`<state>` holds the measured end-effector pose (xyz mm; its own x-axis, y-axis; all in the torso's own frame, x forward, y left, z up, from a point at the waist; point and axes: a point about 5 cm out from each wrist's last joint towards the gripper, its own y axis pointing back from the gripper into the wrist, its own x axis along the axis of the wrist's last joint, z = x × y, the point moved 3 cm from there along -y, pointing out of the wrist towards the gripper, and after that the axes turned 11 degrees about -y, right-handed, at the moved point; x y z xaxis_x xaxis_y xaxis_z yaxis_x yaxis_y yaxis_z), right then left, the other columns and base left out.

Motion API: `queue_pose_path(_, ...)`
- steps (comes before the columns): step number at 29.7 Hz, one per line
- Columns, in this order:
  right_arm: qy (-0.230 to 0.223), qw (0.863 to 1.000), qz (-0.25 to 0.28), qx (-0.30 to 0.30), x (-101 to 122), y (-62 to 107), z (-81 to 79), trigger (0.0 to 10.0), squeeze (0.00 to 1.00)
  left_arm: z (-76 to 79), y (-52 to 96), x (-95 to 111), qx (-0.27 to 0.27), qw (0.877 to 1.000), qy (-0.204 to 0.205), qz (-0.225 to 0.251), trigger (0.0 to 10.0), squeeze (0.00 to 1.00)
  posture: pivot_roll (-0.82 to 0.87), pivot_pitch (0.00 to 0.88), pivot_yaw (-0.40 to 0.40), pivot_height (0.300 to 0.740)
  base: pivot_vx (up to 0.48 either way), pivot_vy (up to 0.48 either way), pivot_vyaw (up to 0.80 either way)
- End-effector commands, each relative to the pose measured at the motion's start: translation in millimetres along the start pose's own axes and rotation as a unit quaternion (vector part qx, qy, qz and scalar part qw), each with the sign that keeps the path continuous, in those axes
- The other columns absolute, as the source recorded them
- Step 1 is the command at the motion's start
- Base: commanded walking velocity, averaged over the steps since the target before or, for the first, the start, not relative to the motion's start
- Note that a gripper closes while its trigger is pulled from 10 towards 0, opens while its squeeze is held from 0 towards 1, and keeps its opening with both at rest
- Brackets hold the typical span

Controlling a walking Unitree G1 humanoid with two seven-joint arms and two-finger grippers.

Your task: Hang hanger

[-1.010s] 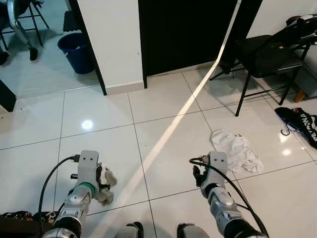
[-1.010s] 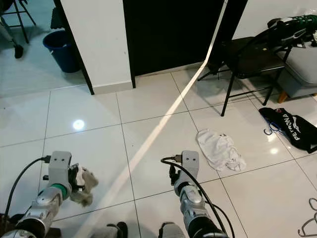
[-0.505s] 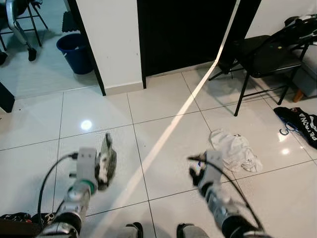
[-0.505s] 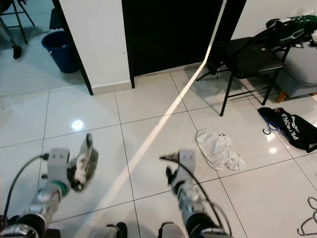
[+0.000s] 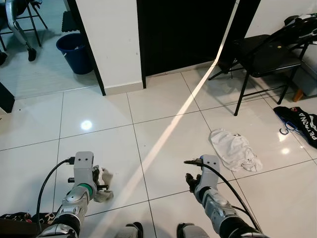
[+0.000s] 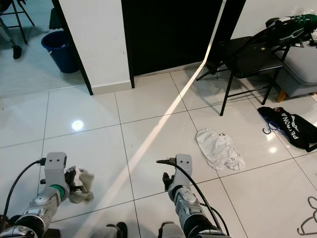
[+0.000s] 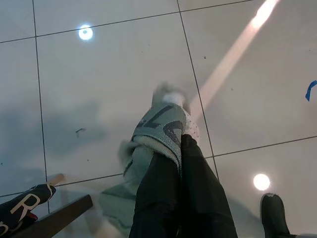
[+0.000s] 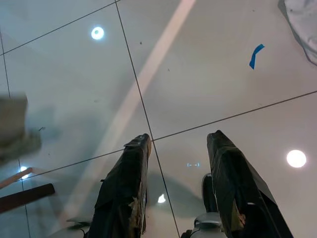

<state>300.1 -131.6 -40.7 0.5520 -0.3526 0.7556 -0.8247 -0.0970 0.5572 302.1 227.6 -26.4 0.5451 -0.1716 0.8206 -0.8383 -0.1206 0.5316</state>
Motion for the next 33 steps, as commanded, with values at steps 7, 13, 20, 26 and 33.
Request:
queue_pose_path(7,0.003,1.0,-0.017,0.001,-6,0.2,-1.8,10.0,0.0,5.2,3.9,-12,-0.01,1.0,0.002,-0.006,10.0,0.0,0.04,0.115,0.058,0.74,0.0,0.0,0.0)
queue_pose_path(13,0.015,1.0,-0.018,0.002,-5,0.9,3.9,10.0,0.0,15.5,4.9,-13,-0.031,0.999,0.029,0.0,10.0,0.0,0.02,0.114,0.054,0.74,0.0,0.0,0.0)
queue_pose_path(20,-0.005,1.0,-0.015,-0.005,-6,1.8,5.9,10.0,0.0,14.7,4.4,-12,-0.037,0.999,0.023,-0.001,10.0,0.0,0.02,0.099,0.065,0.74,0.0,0.0,0.0)
queue_pose_path(26,0.004,1.0,-0.017,-0.001,-5,0.7,2.9,10.0,0.0,15.1,4.1,-12,-0.038,0.999,0.02,-0.003,10.0,0.0,0.02,0.09,0.058,0.74,0.0,0.0,0.0)
queue_pose_path(33,0.003,1.0,-0.018,-0.002,-5,1.0,4.5,10.0,0.0,16.0,4.0,-11,-0.038,0.999,0.021,-0.002,10.0,0.0,0.02,0.084,0.054,0.74,0.0,0.0,0.0)
